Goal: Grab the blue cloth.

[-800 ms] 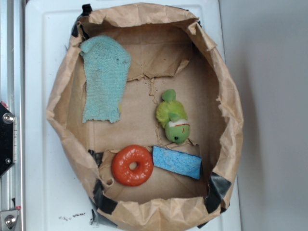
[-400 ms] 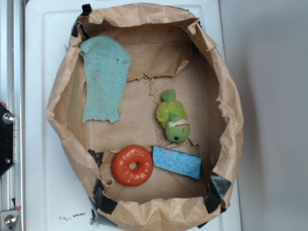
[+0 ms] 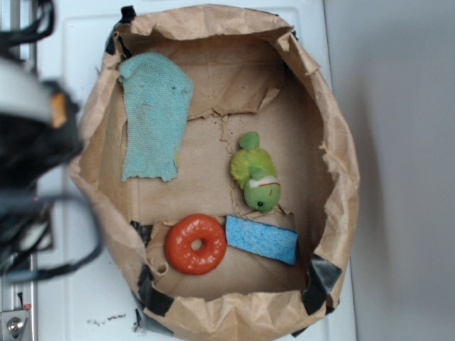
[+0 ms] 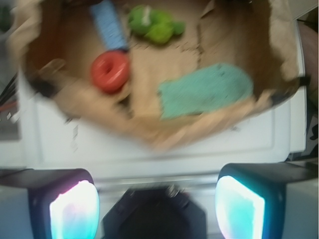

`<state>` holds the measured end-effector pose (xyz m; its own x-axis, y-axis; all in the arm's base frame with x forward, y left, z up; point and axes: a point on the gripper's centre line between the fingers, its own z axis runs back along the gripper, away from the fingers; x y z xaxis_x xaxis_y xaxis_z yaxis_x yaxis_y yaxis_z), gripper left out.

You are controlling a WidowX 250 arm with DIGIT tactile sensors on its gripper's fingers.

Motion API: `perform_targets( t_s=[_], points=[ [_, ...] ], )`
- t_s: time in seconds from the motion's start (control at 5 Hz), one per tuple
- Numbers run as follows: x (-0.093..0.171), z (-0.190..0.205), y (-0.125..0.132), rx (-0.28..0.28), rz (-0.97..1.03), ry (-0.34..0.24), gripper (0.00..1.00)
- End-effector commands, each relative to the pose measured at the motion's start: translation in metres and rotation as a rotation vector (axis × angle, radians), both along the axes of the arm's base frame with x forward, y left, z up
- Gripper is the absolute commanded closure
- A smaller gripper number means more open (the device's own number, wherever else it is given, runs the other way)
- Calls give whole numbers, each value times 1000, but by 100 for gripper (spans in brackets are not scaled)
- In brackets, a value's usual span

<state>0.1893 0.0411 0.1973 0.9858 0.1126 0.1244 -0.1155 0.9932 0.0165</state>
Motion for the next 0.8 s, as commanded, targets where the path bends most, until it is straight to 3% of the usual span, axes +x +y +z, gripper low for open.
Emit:
perform_targets(
  t_s=[0.0,0.4,0.6],
  points=[
    [51,-35,44,49,21,-8,0],
    [68,-71,34,82,-179,37,0],
    [68,-97,54,124,-152,100,0]
  ],
)
